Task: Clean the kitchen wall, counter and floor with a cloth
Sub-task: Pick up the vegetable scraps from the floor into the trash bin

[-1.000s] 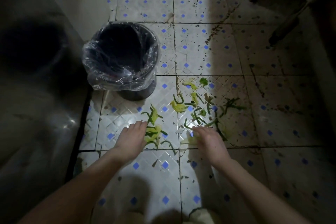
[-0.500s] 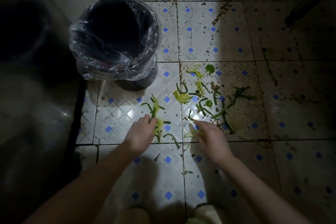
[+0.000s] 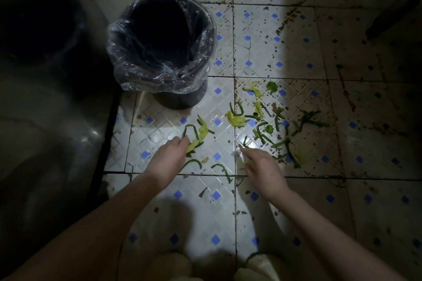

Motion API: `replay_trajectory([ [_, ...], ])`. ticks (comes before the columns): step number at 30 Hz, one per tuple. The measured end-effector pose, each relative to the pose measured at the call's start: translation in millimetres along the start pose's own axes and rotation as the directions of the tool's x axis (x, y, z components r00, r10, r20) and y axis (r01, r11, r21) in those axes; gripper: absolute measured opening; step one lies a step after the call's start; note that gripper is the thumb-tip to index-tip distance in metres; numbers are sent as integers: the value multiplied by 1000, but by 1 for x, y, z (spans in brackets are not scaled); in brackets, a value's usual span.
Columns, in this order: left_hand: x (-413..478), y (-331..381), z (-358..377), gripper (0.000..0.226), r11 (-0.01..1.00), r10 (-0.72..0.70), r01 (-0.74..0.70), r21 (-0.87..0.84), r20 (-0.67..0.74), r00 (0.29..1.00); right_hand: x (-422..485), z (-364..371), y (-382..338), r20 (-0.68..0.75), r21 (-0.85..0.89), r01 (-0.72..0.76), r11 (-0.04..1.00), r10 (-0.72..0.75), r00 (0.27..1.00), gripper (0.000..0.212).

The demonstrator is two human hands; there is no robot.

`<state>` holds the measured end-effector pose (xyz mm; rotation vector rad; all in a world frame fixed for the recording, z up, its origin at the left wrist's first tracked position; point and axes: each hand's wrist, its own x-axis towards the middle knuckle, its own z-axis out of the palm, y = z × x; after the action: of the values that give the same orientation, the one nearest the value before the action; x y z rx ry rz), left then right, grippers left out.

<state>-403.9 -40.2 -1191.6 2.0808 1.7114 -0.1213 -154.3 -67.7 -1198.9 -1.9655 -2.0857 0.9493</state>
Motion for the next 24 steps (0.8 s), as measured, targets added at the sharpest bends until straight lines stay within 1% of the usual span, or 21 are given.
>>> replay_trajectory([
  [3, -5, -8, -10, 19, 1000, -25, 25, -5, -41, 999, 8, 4, -11, 0, -4, 57, 998, -57, 998, 45],
  [6, -13, -18, -14, 17, 998, -62, 61, -22, -51, 997, 18, 9, -26, 10, -10, 133, 991, -133, 991, 42],
  [9, -21, -26, -15, 18, 995, -83, 78, -65, -71, 994, 33, 13, -42, 52, -53, 203, 978, -200, 978, 43],
  [11, -26, -29, -17, 20, 992, -98, 91, -85, -90, 991, 44, 17, -53, 79, -81, 226, 971, -220, 972, 46],
  [14, -34, -29, -17, 21, 988, -136, 128, -88, -89, 987, 59, 20, -67, 98, -78, 223, 972, -215, 972, 49],
  [17, -41, -29, -14, 20, 983, -171, 167, -81, -44, 984, 73, 25, -79, 120, -95, 218, 971, -206, 971, 52],
  [21, -47, -30, -12, 23, 985, -164, 161, -65, -39, 986, 87, 36, -94, 106, -193, 134, 972, -116, 988, 59],
  [24, -51, -34, -14, 22, 979, -199, 196, -62, -48, 979, 90, 47, -101, 115, -202, 84, 976, -62, 991, 63],
])
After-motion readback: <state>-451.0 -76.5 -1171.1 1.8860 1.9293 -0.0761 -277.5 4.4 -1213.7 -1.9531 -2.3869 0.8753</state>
